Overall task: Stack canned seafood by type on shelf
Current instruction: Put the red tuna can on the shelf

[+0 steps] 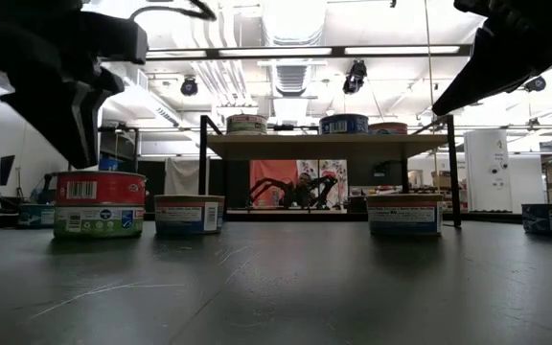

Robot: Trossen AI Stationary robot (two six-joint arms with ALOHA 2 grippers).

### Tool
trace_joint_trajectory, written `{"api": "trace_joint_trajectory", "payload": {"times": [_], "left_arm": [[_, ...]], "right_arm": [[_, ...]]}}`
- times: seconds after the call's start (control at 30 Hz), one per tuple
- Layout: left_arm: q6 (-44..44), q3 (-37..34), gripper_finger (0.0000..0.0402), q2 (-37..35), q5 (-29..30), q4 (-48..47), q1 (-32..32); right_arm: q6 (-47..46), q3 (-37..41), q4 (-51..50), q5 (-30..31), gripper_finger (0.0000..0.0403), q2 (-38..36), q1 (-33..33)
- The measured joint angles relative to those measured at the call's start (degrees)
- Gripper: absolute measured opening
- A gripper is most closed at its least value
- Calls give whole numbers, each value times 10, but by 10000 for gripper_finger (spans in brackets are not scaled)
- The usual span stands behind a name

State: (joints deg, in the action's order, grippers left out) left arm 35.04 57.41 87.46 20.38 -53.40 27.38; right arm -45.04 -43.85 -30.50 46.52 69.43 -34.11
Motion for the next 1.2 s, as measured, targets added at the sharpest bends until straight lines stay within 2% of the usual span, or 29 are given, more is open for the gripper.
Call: {"api": "trace_joint_trajectory", "payload": {"times": [0.17,0.3,0.47,0.63,0.83,0.97,1.2], "left_arm": [[0,-7,105,15,0,3,0],[-15,-6,110,33,9,9,1],[-22,-3,81,64,31,8,1],[-24,0,12,71,37,8,5],[-17,14,1,59,30,8,11],[-17,22,1,37,5,14,18],[-20,27,1,1,34,18,30]], "right_arm": [[0,1,0,0,9,0,0],[0,1,0,0,9,0,0],[0,2,0,0,9,0,0],[0,2,0,0,9,0,0],[0,2,1,0,9,0,0],[-2,6,1,0,9,0,0],[-17,21,0,0,9,0,0]]}}
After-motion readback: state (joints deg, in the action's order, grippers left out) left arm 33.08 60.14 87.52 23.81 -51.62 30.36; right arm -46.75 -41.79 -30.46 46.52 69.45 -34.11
